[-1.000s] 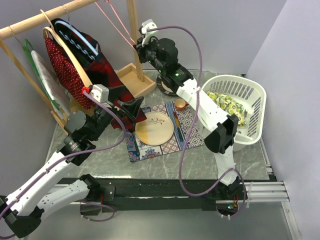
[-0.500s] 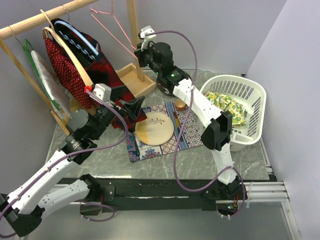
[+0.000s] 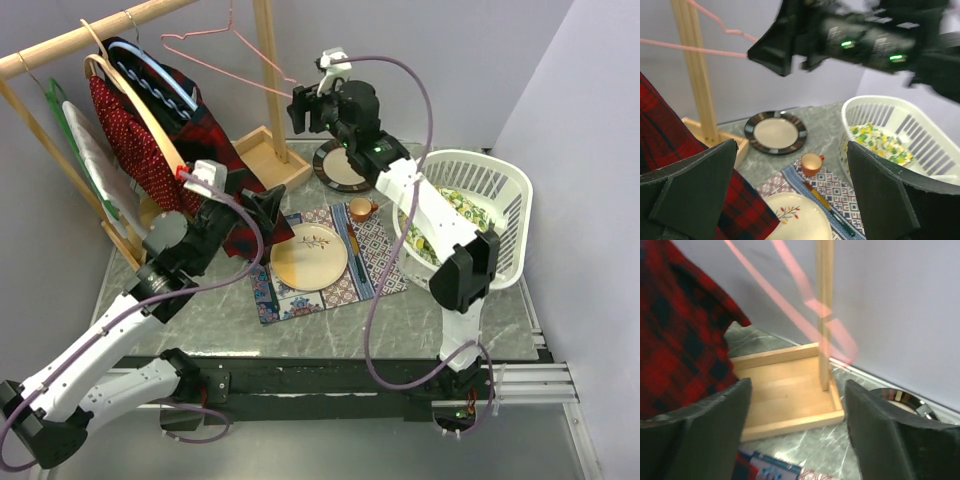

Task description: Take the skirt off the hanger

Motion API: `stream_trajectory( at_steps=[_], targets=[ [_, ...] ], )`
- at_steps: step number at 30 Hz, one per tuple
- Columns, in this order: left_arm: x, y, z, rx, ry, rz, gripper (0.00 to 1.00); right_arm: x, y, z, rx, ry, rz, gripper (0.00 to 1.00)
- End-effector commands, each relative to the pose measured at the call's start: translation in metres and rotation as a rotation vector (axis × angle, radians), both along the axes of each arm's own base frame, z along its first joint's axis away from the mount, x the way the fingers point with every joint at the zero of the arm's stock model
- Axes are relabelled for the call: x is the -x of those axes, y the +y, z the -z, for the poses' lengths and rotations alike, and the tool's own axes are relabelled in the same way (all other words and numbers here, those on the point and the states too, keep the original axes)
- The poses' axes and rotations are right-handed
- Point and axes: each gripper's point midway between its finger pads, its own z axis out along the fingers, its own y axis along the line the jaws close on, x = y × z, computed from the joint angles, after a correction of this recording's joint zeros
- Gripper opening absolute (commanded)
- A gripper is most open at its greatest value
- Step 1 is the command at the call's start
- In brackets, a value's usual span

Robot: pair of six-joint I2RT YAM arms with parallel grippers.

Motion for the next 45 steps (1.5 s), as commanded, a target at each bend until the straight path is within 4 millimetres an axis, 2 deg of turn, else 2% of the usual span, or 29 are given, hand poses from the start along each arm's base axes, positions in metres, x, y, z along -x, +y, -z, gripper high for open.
stream_trajectory(
  at_steps=[1, 2, 3, 4, 5, 6, 7, 8, 9, 10, 11, 12, 13, 14, 15, 16, 17, 18, 19, 20, 21, 22, 26, 27, 29, 33, 36, 39, 45],
  targets=[
    [-0.020, 0.006, 0.000, -0.059, 0.067, -0.080, 0.97, 0.053, -0.020, -0.047, -0.081, 0.005, -0.046, 0.88],
    [-0.030, 0.009, -0.003, -0.063, 0.084, -0.122, 0.97, 0.056, -0.020, -0.026, -0.074, 0.044, -0.041, 0.89],
    [-0.034, 0.012, -0.004, -0.068, 0.095, -0.149, 0.97, 0.069, -0.031, -0.039, -0.101, 0.027, -0.036, 0.90],
    [-0.038, 0.018, 0.002, -0.090, 0.131, -0.184, 0.97, 0.077, -0.034, -0.037, -0.121, 0.045, -0.037, 0.91],
    [-0.045, 0.028, -0.007, -0.076, 0.140, -0.260, 0.97, 0.083, -0.037, -0.017, -0.109, 0.085, -0.039, 0.92],
    [-0.047, 0.034, -0.011, -0.063, 0.148, -0.292, 0.97, 0.102, -0.044, -0.031, -0.136, 0.069, -0.068, 0.93],
    [-0.047, 0.039, -0.032, -0.031, 0.130, -0.318, 0.97, 0.112, -0.045, -0.028, -0.149, 0.087, -0.090, 0.93],
    [-0.051, 0.040, -0.027, -0.059, 0.161, -0.334, 0.97, 0.121, -0.045, -0.008, -0.138, 0.124, -0.108, 0.93],
    [-0.052, 0.043, -0.034, -0.056, 0.160, -0.354, 0.97, 0.142, -0.052, -0.022, -0.167, 0.097, -0.144, 0.93],
    [-0.052, 0.044, -0.040, -0.057, 0.160, -0.360, 0.97, 0.152, -0.054, -0.020, -0.183, 0.102, -0.155, 0.93],
    [-0.054, 0.045, -0.053, -0.047, 0.155, -0.372, 0.97, 0.159, -0.055, 0.002, -0.173, 0.135, -0.159, 0.93],
    [-0.056, 0.050, -0.057, -0.049, 0.161, -0.401, 0.97, 0.174, -0.065, -0.008, -0.199, 0.112, -0.166, 0.93],
    [-0.054, 0.054, -0.079, -0.020, 0.140, -0.417, 0.97, 0.183, -0.065, -0.002, -0.208, 0.127, -0.189, 0.93],
    [-0.064, 0.052, -0.076, -0.038, 0.164, -0.445, 0.98, 0.190, -0.066, 0.015, -0.196, 0.152, -0.200, 0.93],
    [-0.068, 0.058, -0.069, -0.065, 0.208, -0.497, 0.99, 0.200, -0.071, 0.013, -0.206, 0.140, -0.213, 0.93],
    [-0.068, 0.066, -0.092, -0.029, 0.192, -0.528, 0.99, 0.206, -0.071, 0.016, -0.209, 0.144, -0.223, 0.93],
    [-0.082, 0.061, -0.079, -0.066, 0.234, -0.561, 0.99, 0.209, -0.072, 0.027, -0.208, 0.151, -0.223, 0.93],
    [-0.085, 0.063, -0.073, -0.091, 0.274, -0.585, 0.97, 0.214, -0.078, 0.023, -0.227, 0.128, -0.216, 0.93],
    [-0.085, 0.072, -0.091, -0.059, 0.263, -0.627, 0.96, 0.214, -0.080, 0.033, -0.242, 0.123, -0.205, 0.92],
    [-0.097, 0.068, -0.082, -0.083, 0.290, -0.648, 0.95, 0.215, -0.085, 0.020, -0.280, 0.071, -0.194, 0.92],
    [-0.100, 0.075, -0.077, -0.093, 0.317, -0.675, 0.94, 0.216, -0.086, 0.018, -0.289, 0.064, -0.189, 0.92],
    [-0.101, 0.081, -0.091, -0.056, 0.304, -0.700, 0.93, 0.217, -0.088, 0.018, -0.295, 0.066, -0.185, 0.93],
    [-0.116, 0.105, -0.094, -0.010, 0.314, -0.789, 0.75, 0.222, -0.087, 0.016, -0.291, 0.084, -0.198, 0.92],
    [-0.120, 0.118, -0.095, 0.007, 0.313, -0.815, 0.75, 0.223, -0.086, 0.016, -0.287, 0.084, -0.201, 0.92],
    [-0.128, 0.121, -0.094, 0.025, 0.320, -0.777, 0.75, 0.225, -0.086, 0.014, -0.285, 0.085, -0.205, 0.92],
    [-0.145, 0.146, -0.082, 0.053, 0.358, -0.792, 0.77, 0.227, -0.080, 0.018, -0.262, 0.102, -0.213, 0.92],
    [-0.156, 0.152, -0.079, 0.030, 0.353, -0.794, 0.76, 0.226, -0.076, 0.021, -0.248, 0.121, -0.219, 0.92],
    [-0.166, 0.146, -0.077, -0.016, 0.349, -0.750, 0.77, 0.228, -0.070, 0.023, -0.244, 0.128, -0.237, 0.92],
    [-0.163, 0.136, -0.092, -0.036, 0.271, -0.673, 0.78, 0.228, -0.059, 0.024, -0.227, 0.135, -0.258, 0.92]
  ],
)
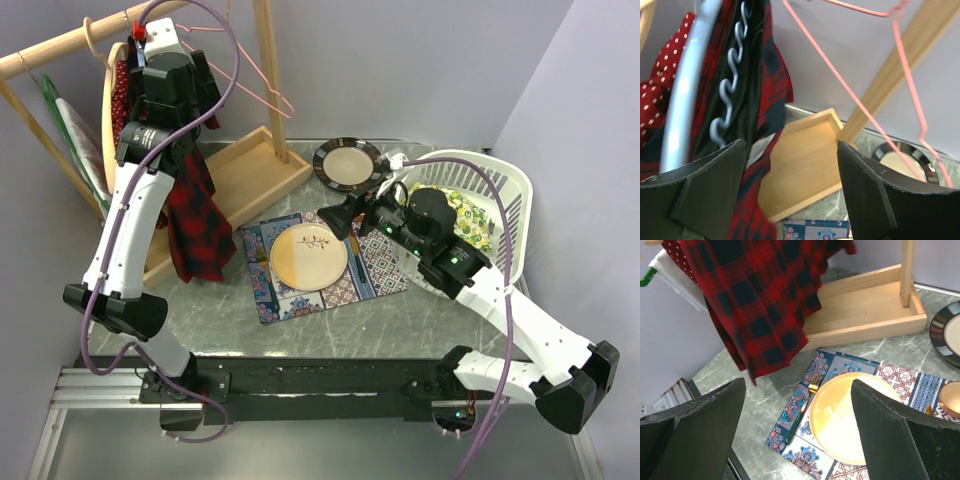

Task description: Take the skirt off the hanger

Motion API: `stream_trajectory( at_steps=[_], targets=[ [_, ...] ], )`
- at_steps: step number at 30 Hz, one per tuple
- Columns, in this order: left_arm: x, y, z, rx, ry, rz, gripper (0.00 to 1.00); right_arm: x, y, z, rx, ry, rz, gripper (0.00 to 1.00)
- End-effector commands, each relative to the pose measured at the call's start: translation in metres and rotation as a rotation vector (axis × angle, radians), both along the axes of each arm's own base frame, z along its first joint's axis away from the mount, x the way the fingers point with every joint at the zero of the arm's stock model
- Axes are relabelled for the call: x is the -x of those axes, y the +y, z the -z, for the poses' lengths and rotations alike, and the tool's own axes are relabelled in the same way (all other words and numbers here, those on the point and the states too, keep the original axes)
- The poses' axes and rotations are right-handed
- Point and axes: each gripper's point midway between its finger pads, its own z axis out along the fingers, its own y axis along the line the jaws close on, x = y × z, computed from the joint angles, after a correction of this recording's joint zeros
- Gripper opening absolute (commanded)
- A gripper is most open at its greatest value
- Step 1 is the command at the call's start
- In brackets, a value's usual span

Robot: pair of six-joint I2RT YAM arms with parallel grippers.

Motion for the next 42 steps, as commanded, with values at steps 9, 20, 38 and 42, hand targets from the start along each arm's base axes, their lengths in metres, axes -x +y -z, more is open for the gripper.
stream_trajectory(
  at_steps=[9, 20, 38, 42],
  targets=[
    [0.038, -0.011, -0.090, -0.033, -0.271, 0.164, 0.84, -0.010, 0.009, -0.020, 0.004, -0.019, 0.027, 0.93],
    [0.051, 0.035, -0.067, -0.125, -0.197, 0.043, 0.78, -0.011, 0.022, -0.002, 0.062, 0.011, -0.001, 0.93],
    [-0.004, 0.031, -0.023, -0.112, -0.104, 0.087, 0.33, 0.004, 0.019, -0.014, 0.046, -0.038, -0.047, 0.93],
    [0.000, 0.025, -0.038, -0.096, -0.151, 0.120, 0.17, 0.004, 0.019, -0.016, 0.040, -0.039, -0.047, 0.93]
  ],
)
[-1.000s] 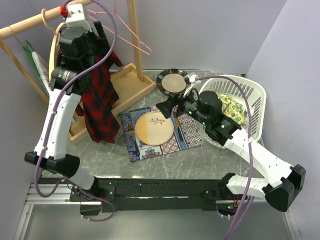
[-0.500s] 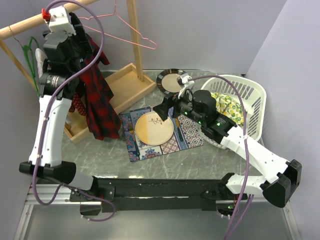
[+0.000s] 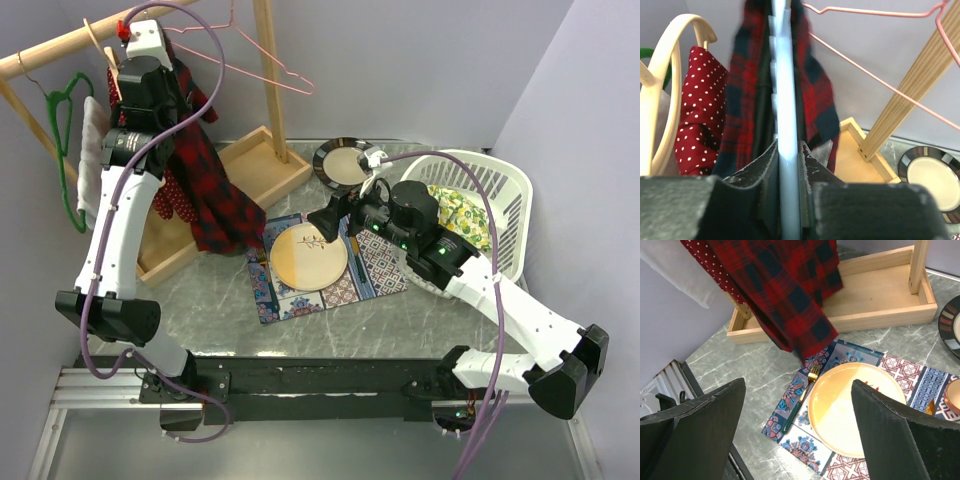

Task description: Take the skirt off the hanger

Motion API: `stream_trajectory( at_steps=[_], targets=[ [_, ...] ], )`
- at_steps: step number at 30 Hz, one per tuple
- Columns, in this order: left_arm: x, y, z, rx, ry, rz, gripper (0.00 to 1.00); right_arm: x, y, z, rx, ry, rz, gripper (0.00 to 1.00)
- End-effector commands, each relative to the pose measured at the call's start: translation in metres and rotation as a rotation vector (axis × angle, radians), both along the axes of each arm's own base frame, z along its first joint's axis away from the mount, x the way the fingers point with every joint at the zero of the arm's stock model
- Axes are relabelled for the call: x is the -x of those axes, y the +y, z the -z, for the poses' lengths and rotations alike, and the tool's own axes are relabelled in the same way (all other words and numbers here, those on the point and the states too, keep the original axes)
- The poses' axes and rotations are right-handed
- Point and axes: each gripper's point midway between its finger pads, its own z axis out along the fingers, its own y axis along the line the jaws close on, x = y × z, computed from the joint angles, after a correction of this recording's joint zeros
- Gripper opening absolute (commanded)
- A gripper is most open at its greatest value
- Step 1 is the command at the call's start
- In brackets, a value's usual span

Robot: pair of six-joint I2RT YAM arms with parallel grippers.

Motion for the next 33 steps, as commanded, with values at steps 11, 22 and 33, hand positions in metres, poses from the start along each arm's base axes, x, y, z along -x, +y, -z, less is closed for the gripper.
stream_trajectory(
  at_steps=[11, 22, 33],
  targets=[
    [0.026, -0.015, -0.078, 0.072, -0.211, 0.097, 0.01, 0.003, -0.003, -0.026, -0.050, -0.072, 0.007, 0.93],
    [0.038, -0.017, -0.104, 0.069, -0.267, 0.123, 0.01, 0.009, -0.003, -0.031, -0.064, -0.082, -0.018, 0.93],
    [0.058, -0.015, -0.131, 0.043, -0.363, 0.143, 0.01, 0.019, -0.008, -0.044, -0.087, -0.097, -0.035, 0.93]
  ],
)
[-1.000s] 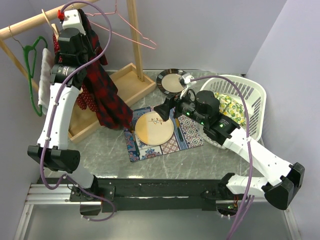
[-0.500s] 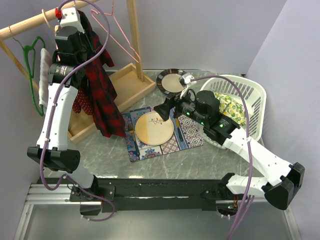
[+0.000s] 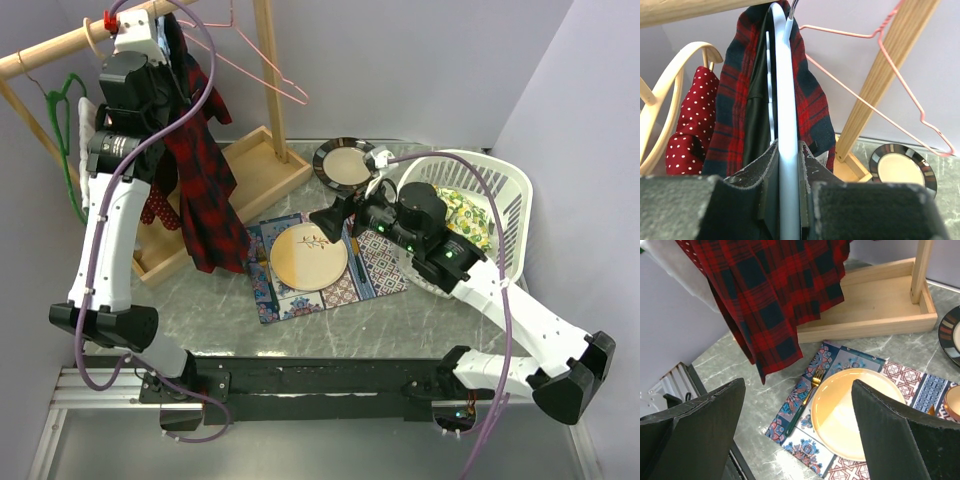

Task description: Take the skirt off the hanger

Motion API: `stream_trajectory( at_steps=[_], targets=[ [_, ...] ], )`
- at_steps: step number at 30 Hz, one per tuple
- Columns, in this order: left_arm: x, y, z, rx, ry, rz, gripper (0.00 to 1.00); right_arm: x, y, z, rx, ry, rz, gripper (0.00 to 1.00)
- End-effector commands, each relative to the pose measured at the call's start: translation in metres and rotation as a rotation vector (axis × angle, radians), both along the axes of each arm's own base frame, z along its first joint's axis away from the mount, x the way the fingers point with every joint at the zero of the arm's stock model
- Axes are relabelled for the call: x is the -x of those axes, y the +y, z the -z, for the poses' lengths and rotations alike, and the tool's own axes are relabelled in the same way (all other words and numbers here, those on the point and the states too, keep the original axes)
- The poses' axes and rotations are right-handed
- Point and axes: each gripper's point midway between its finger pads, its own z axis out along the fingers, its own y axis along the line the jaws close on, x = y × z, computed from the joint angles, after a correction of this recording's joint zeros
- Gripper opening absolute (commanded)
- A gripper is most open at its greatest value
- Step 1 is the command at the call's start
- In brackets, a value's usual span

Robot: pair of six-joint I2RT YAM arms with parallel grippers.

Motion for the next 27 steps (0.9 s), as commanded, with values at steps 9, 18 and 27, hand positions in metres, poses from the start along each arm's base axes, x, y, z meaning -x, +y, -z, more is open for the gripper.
stream_trajectory(
  at_steps=[9, 18, 27],
  targets=[
    [0.061, 0.009, -0.087, 0.039, -0.242, -0.004, 0.01, 0.021, -0.003, -0.041, -0.115, -0.045, -0.045, 0.94],
    [0.091, 0.002, -0.084, 0.136, -0.211, 0.052, 0.01, 0.034, 0.005, -0.053, -0.145, -0.036, -0.103, 0.98],
    [0.123, -0.006, -0.092, 0.234, -0.244, 0.112, 0.01, 0.057, 0.045, -0.090, -0.250, -0.020, -0.120, 1.00]
  ],
)
